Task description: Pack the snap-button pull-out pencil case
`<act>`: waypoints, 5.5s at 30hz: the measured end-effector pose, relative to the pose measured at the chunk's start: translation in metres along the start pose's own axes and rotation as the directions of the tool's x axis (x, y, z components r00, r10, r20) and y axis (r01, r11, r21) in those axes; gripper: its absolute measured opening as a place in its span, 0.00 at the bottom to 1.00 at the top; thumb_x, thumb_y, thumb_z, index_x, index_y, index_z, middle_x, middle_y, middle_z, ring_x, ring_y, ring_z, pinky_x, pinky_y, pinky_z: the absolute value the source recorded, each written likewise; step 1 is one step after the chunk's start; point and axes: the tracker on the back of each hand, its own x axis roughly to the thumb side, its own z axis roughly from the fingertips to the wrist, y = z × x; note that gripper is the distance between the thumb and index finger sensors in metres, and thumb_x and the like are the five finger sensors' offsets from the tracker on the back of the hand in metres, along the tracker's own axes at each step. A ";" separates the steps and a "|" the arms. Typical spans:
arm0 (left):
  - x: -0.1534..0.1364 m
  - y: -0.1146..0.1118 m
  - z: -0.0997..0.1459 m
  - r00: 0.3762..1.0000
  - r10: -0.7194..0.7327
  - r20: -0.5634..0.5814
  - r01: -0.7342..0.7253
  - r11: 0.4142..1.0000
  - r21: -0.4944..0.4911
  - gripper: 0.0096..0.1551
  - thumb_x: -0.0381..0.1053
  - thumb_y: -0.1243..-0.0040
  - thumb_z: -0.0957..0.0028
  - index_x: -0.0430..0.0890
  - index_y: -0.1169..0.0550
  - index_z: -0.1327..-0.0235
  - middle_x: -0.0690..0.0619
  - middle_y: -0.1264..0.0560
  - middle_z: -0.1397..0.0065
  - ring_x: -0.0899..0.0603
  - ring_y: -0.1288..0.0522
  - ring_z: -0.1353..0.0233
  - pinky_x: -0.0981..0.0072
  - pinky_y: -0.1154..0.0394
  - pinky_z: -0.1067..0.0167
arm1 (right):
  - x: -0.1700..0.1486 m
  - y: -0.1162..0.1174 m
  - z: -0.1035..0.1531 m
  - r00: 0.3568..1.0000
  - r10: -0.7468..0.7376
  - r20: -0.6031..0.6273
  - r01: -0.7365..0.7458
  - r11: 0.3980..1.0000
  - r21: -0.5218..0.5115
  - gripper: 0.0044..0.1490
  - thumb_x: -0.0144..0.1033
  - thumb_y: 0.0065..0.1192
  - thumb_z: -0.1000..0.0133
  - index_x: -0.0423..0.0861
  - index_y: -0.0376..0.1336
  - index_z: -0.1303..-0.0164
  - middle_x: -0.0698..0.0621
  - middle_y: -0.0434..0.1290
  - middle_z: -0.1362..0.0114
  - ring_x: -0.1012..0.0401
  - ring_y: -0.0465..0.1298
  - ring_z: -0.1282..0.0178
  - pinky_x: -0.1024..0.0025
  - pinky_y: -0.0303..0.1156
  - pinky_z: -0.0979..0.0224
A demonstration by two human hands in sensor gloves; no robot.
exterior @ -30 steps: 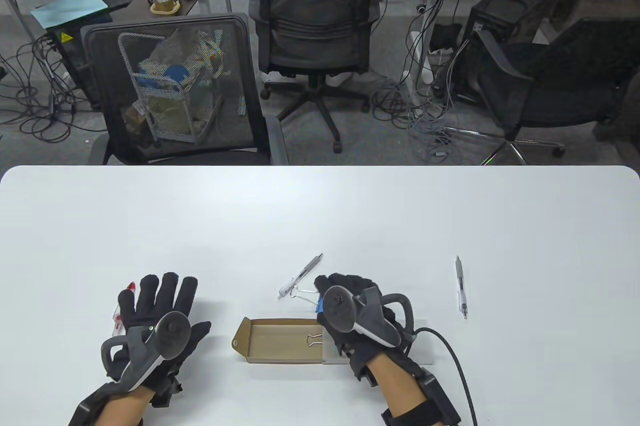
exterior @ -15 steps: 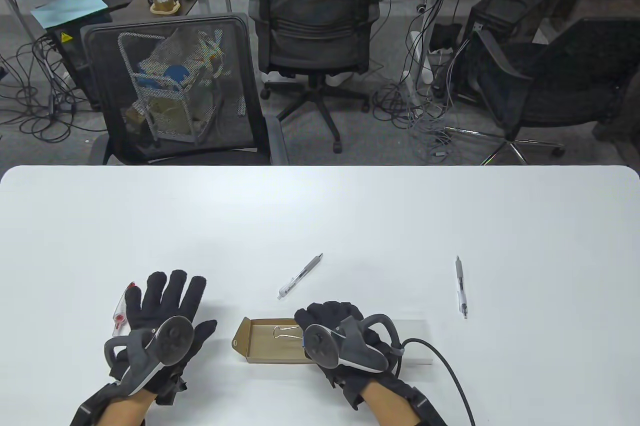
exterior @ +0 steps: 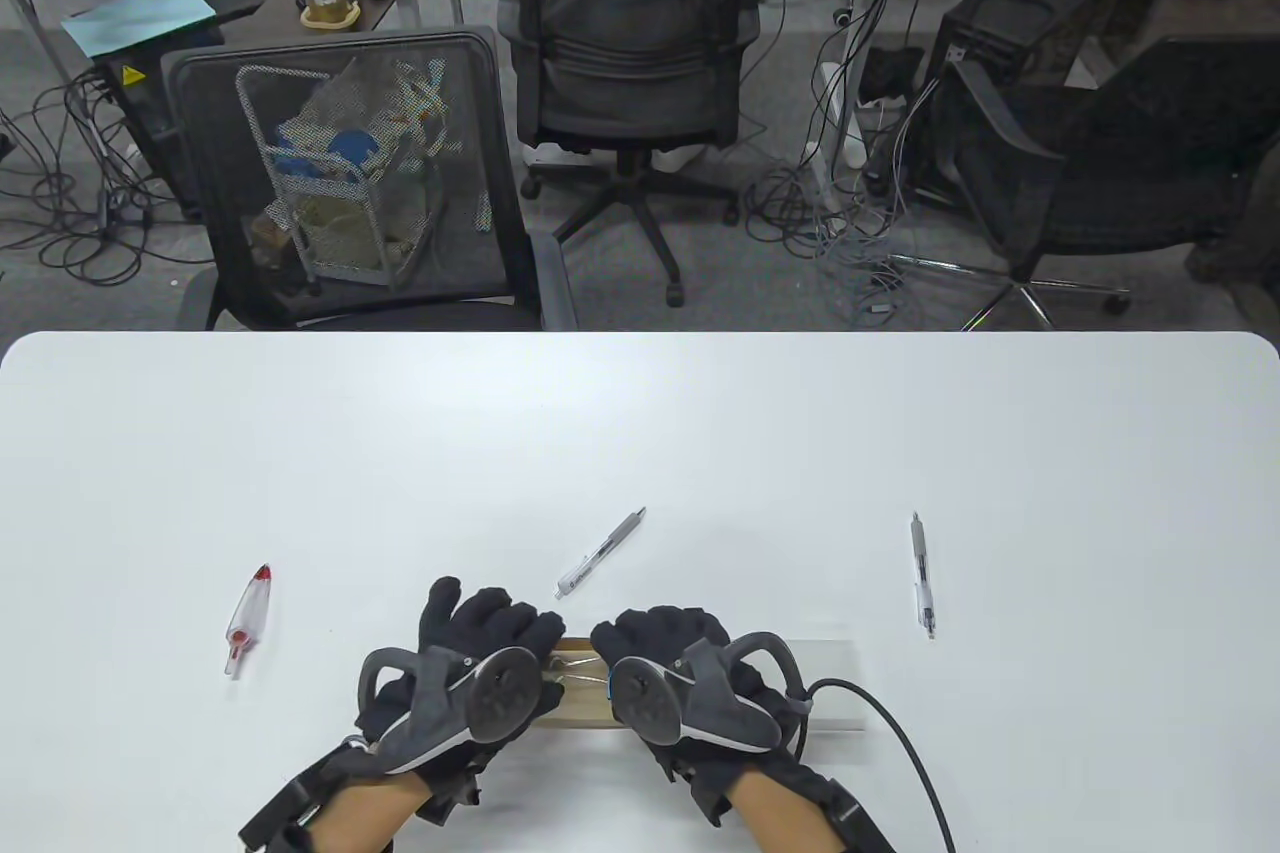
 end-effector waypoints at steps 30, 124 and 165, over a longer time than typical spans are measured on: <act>0.012 -0.017 -0.004 0.999 -0.045 0.016 0.044 0.997 0.067 0.29 0.60 0.27 0.65 0.58 0.13 0.47 0.60 0.14 0.41 0.47 0.18 0.31 0.36 0.42 0.19 | -0.070 -0.005 0.021 0.982 -0.161 -0.101 0.170 0.981 0.093 0.59 0.68 0.70 0.61 0.59 0.51 0.20 0.53 0.56 0.12 0.49 0.58 0.15 0.41 0.53 0.17; -0.199 0.016 -0.008 0.603 0.161 -0.781 -0.252 0.968 0.005 0.56 0.68 0.27 0.67 0.60 0.38 0.21 0.56 0.40 0.15 0.42 0.39 0.15 0.41 0.48 0.18 | -0.123 0.046 0.037 0.958 -0.196 -0.209 0.241 0.946 0.217 0.58 0.65 0.74 0.63 0.63 0.51 0.22 0.59 0.57 0.14 0.52 0.60 0.16 0.42 0.52 0.18; -0.187 0.010 -0.007 0.724 0.188 -0.663 -0.232 0.973 0.023 0.36 0.61 0.27 0.64 0.57 0.22 0.38 0.57 0.22 0.33 0.44 0.22 0.33 0.41 0.35 0.25 | -0.123 0.047 0.037 0.956 -0.202 -0.212 0.249 0.943 0.221 0.58 0.64 0.73 0.62 0.63 0.51 0.22 0.59 0.56 0.14 0.52 0.59 0.16 0.42 0.50 0.18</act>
